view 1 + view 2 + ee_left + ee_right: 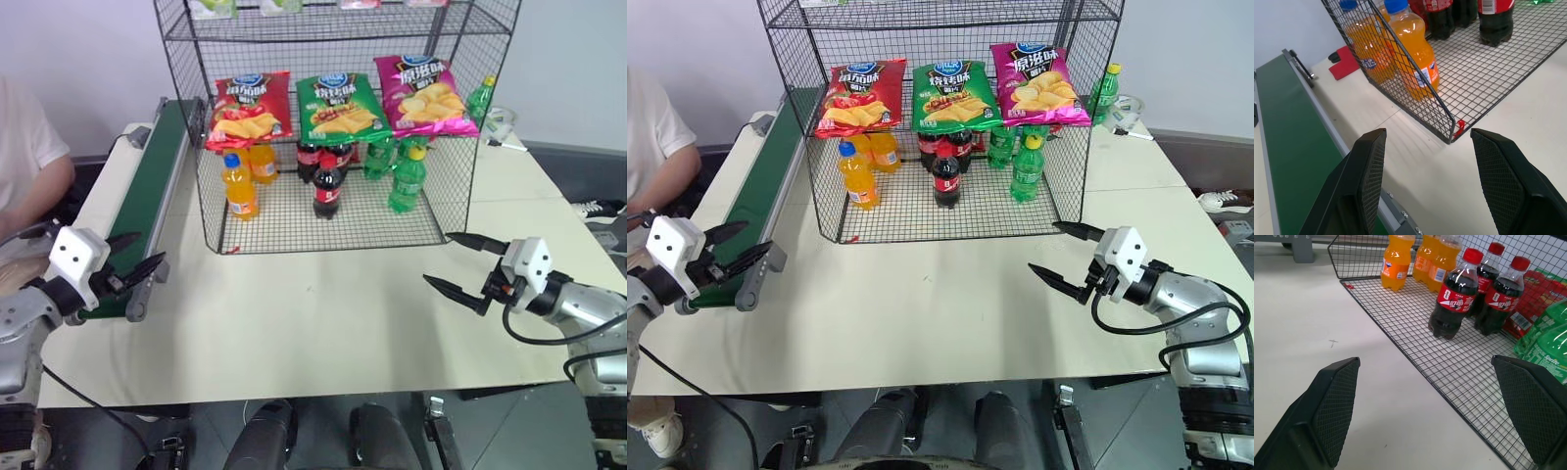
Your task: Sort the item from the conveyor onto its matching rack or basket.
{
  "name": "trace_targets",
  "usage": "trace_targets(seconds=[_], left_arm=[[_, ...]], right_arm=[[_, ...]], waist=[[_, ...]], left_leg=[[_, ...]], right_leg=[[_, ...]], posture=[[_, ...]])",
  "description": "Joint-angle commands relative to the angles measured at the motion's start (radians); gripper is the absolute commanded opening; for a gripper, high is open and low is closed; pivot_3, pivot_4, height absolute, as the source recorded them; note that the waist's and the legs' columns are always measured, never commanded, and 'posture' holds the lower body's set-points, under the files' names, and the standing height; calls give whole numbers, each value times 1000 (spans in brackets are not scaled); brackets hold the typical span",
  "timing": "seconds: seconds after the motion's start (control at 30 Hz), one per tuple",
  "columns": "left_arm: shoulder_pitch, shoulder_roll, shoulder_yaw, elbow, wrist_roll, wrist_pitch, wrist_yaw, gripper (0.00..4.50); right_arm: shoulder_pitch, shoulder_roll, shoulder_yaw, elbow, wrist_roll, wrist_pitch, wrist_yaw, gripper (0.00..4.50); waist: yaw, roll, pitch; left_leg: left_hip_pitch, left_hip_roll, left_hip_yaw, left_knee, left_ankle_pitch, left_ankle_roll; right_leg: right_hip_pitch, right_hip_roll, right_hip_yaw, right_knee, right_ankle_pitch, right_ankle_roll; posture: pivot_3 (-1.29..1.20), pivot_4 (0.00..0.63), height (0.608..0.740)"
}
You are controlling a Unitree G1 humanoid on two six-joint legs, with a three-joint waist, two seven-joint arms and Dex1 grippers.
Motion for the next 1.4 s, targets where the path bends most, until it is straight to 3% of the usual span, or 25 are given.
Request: trace_targets(seconds=[0.03,1.4], left_arm=[[-9,10,14,-13,14,-18,4,2853],[-53,-9,5,57,50,-74,12,2853]], right_arm=[[-19,2,-12,-2,0,-25,-2,4500],[-43,8,6,21,-31,-54,-1,4500]], waist=[[0,0,0],[0,0,0]], left_leg=[[0,0,0,0,0,0],[0,0,0,-1,0,0]], right_leg=[[0,0,0,0,0,0],[0,0,0,-1,0,0]], posture=[[0,150,740],[0,150,740]])
